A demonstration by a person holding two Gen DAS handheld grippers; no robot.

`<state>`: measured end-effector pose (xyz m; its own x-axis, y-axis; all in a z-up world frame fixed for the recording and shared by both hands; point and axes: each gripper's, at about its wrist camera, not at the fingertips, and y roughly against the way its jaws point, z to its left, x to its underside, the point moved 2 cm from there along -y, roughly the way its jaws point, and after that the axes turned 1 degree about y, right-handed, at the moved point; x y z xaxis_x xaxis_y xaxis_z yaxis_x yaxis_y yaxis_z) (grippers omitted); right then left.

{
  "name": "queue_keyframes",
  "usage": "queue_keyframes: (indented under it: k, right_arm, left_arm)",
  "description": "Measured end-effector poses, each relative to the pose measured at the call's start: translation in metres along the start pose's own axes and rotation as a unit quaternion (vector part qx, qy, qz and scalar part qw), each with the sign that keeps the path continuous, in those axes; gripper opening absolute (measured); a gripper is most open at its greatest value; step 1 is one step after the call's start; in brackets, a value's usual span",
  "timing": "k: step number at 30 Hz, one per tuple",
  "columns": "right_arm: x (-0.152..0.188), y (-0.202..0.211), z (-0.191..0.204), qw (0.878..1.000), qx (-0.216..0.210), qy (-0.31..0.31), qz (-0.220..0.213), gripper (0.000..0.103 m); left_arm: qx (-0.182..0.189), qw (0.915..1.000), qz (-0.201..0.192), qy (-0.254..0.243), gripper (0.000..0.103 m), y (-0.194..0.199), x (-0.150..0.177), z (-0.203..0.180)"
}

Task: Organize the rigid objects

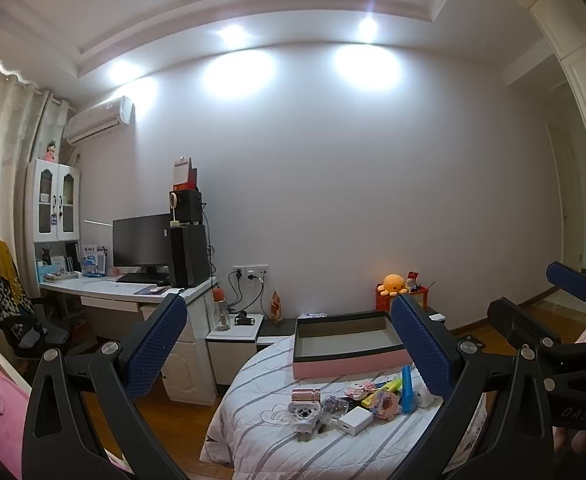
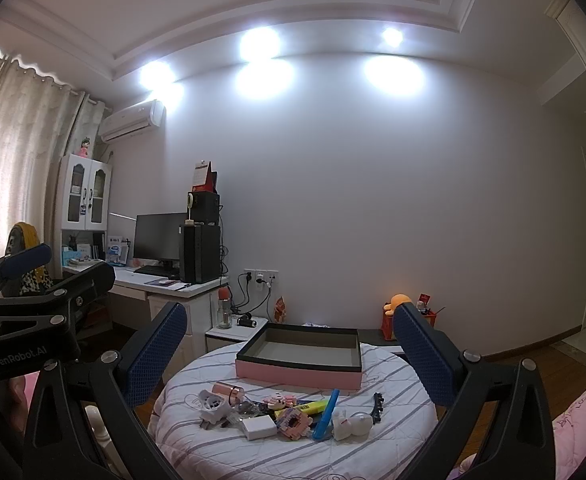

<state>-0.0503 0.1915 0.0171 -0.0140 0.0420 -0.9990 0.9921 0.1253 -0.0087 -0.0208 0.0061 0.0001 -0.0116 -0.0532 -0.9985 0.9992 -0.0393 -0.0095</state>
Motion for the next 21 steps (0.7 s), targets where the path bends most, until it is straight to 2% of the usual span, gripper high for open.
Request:
queue_keyframes:
  k: [8,14,21]
  right_arm:
    - [0.001,0.001,-0.001,1.000,-0.001,0.000,0.000,0.103]
    - [-0.001,0.005,0.003,1.000,0.003,-0.001,-0.014,0.103]
    - [-0.003,0.008,0.001,1.000,0.007,0.001,-0.028,0.103]
  left_arm:
    - [-0.003,1.0000,-0.007,0.001,0.103,0.001,0.002,0.001]
    - [-0.007,0.9986,-0.052,0.010,0.103,0.014,-0.001,0.005]
    - [-0.004,0.9985,-0.054,0.005,0.103,0.012,0.001,0.003]
